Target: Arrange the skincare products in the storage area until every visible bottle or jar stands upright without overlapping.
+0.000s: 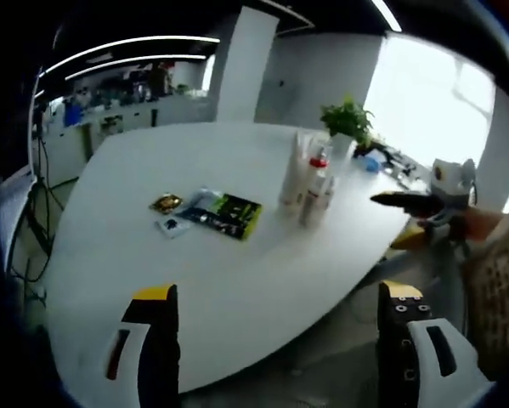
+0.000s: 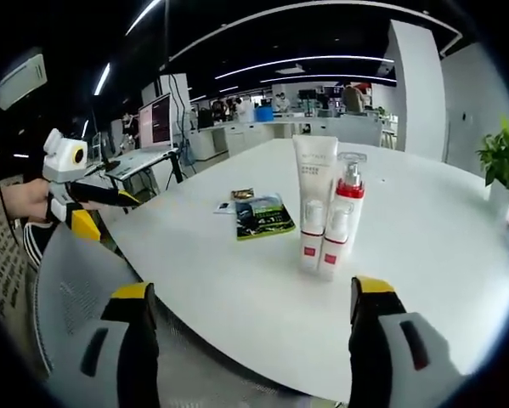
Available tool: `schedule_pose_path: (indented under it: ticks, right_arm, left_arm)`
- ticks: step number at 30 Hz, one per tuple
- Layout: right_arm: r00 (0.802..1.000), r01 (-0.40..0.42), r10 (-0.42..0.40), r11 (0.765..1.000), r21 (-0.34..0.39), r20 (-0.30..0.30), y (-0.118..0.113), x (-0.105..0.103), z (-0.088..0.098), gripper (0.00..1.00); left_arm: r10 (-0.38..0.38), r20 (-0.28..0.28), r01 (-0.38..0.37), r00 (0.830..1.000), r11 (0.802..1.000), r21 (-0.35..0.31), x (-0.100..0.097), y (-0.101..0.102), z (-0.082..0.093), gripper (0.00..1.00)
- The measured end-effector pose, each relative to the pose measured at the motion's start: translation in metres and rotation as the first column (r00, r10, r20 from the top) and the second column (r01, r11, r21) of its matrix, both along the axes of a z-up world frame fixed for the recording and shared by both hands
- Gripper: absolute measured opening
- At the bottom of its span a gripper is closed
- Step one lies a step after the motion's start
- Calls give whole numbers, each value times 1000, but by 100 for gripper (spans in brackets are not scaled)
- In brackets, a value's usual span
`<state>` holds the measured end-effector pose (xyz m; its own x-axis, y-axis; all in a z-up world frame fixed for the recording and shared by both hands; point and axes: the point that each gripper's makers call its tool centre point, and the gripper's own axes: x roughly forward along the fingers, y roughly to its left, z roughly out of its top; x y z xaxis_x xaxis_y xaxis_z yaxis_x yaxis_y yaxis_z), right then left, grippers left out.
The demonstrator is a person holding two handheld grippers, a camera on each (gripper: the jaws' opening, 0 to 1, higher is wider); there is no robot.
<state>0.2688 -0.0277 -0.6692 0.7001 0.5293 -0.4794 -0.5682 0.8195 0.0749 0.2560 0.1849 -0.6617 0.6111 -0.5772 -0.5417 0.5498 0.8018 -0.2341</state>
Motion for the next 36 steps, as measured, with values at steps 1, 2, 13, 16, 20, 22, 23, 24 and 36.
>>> schedule_pose_path:
  ticks: [1,2,13,16,20,22,23,24,36]
  right_arm:
    - [1000,-5,5,1000,-4,-3,1,-1,0,95]
    - [1000,-9,9,1000,-6,-3,2,-1,-1,95]
    - [1000,-24,24,999,-23,-20,3,-2,-5,95]
    - [999,-29,28,999,-30,-24,3,-2,-7,95]
    - [999,-36,35,999,-33,-24,4,-2,-6,95]
    - [999,-30,29,999,-36,-24,3,-2,-7,95]
    - [999,-26,25,999,-36,-26,3,-2,-7,95]
    - [999,-26,26,999,-35,-25,4,-2,-6,95]
    - [997,-60,56,996,-66,-55,6,-4,-14,95]
  left_arm:
    - [11,-1,-11,1000,1000,2,0,3,-1,95]
    - [28,2,-28,1000,1000,3,0,7,-1,94]
    - [29,-7,-29,1000,999,29,-1,10,-10,94]
    - [20,-19,-19,1000,999,36,-1,7,-11,95]
    - [10,-35,-8,999,999,43,-1,6,-14,94]
    - [6,-42,-5,999,999,40,-2,6,-14,94]
    - [6,-42,-4,999,999,40,-2,6,-15,94]
    - [4,-44,-3,999,999,43,-2,6,-15,94]
    - [102,-91,-101,991,995,18,34,-10,-3,97]
